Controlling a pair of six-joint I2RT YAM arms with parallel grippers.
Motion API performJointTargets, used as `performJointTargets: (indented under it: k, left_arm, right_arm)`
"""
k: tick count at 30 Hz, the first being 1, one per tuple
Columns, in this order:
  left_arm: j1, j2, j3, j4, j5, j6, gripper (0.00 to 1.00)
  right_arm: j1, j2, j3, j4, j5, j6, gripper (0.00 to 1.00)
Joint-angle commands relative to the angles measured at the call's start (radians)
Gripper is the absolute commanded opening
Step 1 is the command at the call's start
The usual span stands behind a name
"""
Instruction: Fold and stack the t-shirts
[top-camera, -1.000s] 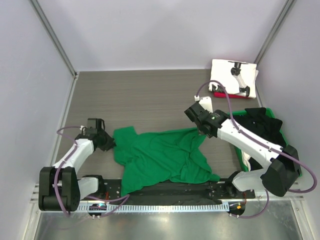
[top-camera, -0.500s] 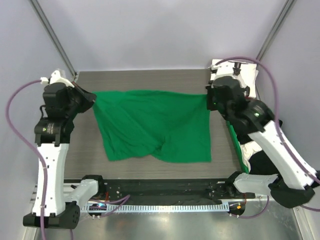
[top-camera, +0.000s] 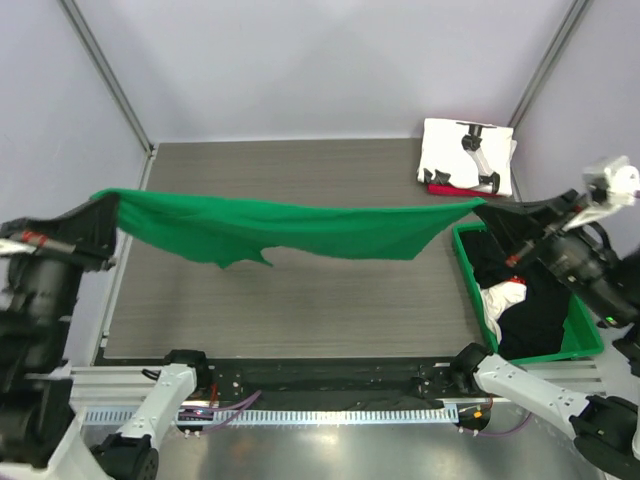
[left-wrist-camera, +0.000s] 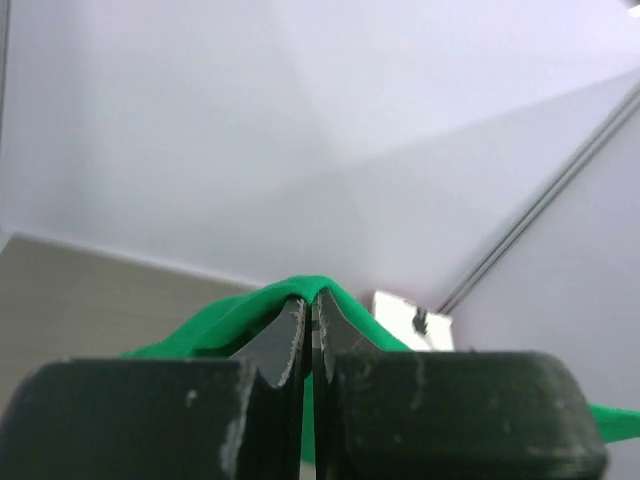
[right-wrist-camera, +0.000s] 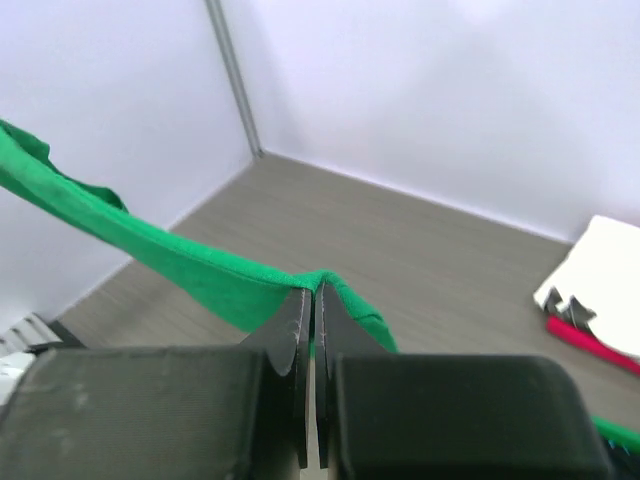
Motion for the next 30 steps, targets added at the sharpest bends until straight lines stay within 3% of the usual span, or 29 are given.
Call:
performJointTargets:
  k: [1,4,9,13,16,19,20,22,23,26,30]
  left_arm:
    - [-0.004,0.026,0.117,0.106,0.021,0.031,0.0]
    - [-0.028,0.078,0.192,0.154,0.05,0.057,0.01]
    - [-0.05,0.254,0.294,0.158,0.028,0.065,0.03]
    - [-0.05,0.394,0.234,0.206,0.015,0.058,0.04]
    - [-0.045,0.481,0.148,0.266,0.024,0.077,0.09]
    - [-0.019,0.576,0.033,0.33,0.051,0.096,0.22]
    - [-0.013,0.601,-0.008,0.359,0.051,0.103,0.34]
    - [0.016,0.694,-0.077,0.387,0.07,0.099,0.49]
    - [0.034,0.731,-0.137,0.404,0.086,0.097,0.62]
    - [0.053,0.901,-0.163,0.355,0.142,0.085,0.73]
    - [0.056,0.965,-0.247,0.319,0.084,0.081,0.74]
  right_arm:
    - [0.0,-0.027,0.08,0.065,-0.094,-0.01,0.01]
    - [0.0,-0.024,0.145,0.097,-0.069,-0.01,0.01]
    - [0.0,0.11,0.186,0.102,0.164,-0.039,0.01]
    - [0.0,0.268,0.099,0.173,0.368,-0.04,0.01]
    - [-0.015,0.401,0.015,0.284,0.495,-0.081,0.01]
    - [-0.147,0.565,-0.007,0.322,0.462,-0.032,0.01]
    - [-0.176,0.602,-0.015,0.332,0.463,-0.015,0.01]
    - [-0.254,0.717,-0.025,0.361,0.45,0.012,0.01]
    - [-0.274,0.763,-0.016,0.361,0.445,0.02,0.21]
    - [-0.321,0.88,0.019,0.341,0.382,0.013,0.79]
    - [-0.319,0.879,-0.048,0.332,0.315,0.029,0.85]
